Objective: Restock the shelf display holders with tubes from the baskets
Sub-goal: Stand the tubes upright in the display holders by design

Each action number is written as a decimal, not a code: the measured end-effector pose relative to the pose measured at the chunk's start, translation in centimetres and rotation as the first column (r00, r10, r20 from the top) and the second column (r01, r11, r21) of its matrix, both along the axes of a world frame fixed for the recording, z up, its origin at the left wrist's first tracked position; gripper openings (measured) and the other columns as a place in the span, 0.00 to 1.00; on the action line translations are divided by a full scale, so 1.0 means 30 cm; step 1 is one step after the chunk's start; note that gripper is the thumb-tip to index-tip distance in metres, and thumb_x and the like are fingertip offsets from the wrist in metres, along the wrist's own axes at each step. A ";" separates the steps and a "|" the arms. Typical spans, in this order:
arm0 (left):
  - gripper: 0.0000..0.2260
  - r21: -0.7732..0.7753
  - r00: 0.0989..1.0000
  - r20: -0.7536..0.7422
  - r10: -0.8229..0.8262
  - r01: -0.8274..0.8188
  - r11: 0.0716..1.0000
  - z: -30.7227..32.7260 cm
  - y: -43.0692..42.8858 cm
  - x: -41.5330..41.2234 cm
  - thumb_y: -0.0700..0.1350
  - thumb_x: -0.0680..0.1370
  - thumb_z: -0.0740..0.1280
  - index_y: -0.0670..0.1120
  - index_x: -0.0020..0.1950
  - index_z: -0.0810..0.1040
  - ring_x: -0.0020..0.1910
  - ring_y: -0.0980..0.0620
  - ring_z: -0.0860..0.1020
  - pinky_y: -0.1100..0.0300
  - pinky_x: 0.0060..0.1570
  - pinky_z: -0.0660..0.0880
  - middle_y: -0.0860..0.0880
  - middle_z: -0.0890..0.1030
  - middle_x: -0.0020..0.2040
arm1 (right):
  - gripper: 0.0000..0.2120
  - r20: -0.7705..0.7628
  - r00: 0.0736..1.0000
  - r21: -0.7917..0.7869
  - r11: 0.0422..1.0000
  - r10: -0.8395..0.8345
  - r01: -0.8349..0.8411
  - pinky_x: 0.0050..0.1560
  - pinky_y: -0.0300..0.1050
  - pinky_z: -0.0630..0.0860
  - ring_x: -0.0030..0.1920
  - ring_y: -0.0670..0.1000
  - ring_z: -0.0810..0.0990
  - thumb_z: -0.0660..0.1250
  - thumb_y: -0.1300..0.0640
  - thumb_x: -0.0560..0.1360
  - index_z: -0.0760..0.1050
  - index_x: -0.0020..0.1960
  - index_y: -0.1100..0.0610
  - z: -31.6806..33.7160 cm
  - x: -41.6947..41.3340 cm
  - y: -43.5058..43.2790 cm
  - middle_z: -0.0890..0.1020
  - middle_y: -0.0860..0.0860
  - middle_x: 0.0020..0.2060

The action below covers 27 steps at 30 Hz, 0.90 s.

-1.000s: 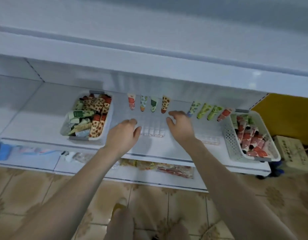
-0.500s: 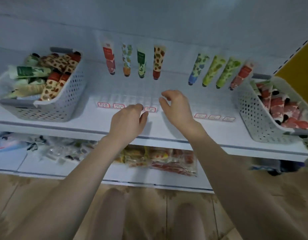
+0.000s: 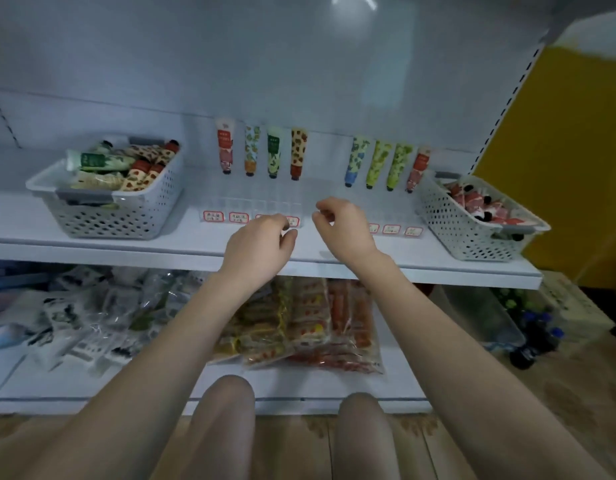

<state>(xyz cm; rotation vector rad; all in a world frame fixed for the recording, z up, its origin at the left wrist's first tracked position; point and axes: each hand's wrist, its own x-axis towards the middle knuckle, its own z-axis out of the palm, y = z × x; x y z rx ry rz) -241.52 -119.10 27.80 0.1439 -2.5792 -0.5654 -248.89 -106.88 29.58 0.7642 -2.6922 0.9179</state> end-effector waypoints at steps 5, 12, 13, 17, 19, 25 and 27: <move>0.12 0.044 0.998 0.002 -0.057 0.057 0.997 0.049 -0.005 0.089 0.47 0.80 0.59 0.42 0.52 0.78 0.45 0.46 0.76 0.56 0.39 0.70 0.44 0.81 0.48 | 0.15 -0.007 0.999 -0.027 0.999 -0.039 0.039 0.55 0.47 0.73 0.56 0.57 0.77 0.59 0.59 0.79 0.74 0.62 0.62 0.048 0.099 0.044 0.80 0.58 0.56; 0.12 0.098 0.992 0.012 -0.126 0.125 0.987 0.102 0.119 0.083 0.47 0.79 0.61 0.41 0.55 0.78 0.48 0.45 0.77 0.52 0.47 0.75 0.44 0.81 0.50 | 0.14 -0.005 0.991 -0.084 0.988 -0.134 0.133 0.55 0.48 0.74 0.55 0.58 0.77 0.60 0.59 0.78 0.75 0.60 0.64 0.048 0.107 0.227 0.80 0.59 0.55; 0.12 0.102 0.990 0.016 -0.140 0.138 0.985 0.103 0.146 0.066 0.47 0.79 0.61 0.41 0.55 0.78 0.48 0.45 0.77 0.52 0.48 0.75 0.44 0.81 0.50 | 0.14 0.001 0.989 -0.093 0.985 -0.147 0.146 0.55 0.47 0.74 0.55 0.57 0.77 0.60 0.59 0.78 0.74 0.61 0.63 0.043 0.091 0.261 0.80 0.58 0.56; 0.11 0.097 0.984 0.036 -0.175 0.171 0.980 0.108 0.237 -0.060 0.47 0.79 0.61 0.41 0.53 0.79 0.46 0.44 0.78 0.53 0.44 0.75 0.45 0.81 0.45 | 0.15 0.017 0.983 -0.109 0.977 -0.182 0.183 0.56 0.47 0.73 0.56 0.56 0.77 0.61 0.58 0.78 0.74 0.63 0.62 0.017 -0.028 0.372 0.79 0.57 0.56; 0.11 0.095 0.981 0.056 -0.188 0.182 0.979 0.104 0.273 -0.147 0.47 0.79 0.61 0.41 0.51 0.79 0.44 0.44 0.77 0.53 0.43 0.75 0.44 0.81 0.44 | 0.14 0.004 0.982 -0.107 0.976 -0.190 0.189 0.55 0.53 0.74 0.54 0.58 0.78 0.61 0.59 0.78 0.75 0.60 0.64 0.013 -0.110 0.408 0.80 0.60 0.54; 0.11 0.106 0.968 0.072 -0.239 0.230 0.967 0.094 0.367 -0.385 0.46 0.79 0.61 0.40 0.52 0.78 0.44 0.44 0.77 0.52 0.43 0.75 0.43 0.80 0.45 | 0.14 -0.082 0.975 -0.069 0.977 -0.205 0.199 0.53 0.48 0.74 0.53 0.59 0.79 0.62 0.60 0.77 0.76 0.59 0.66 0.070 -0.336 0.512 0.81 0.62 0.52; 0.11 0.104 0.964 0.069 -0.255 0.247 0.963 0.095 0.403 -0.437 0.46 0.79 0.61 0.40 0.52 0.78 0.44 0.44 0.77 0.53 0.43 0.74 0.43 0.80 0.45 | 0.13 -0.109 0.966 -0.056 0.972 -0.234 0.229 0.53 0.51 0.75 0.51 0.60 0.79 0.62 0.61 0.77 0.77 0.56 0.67 0.096 -0.392 0.566 0.81 0.62 0.51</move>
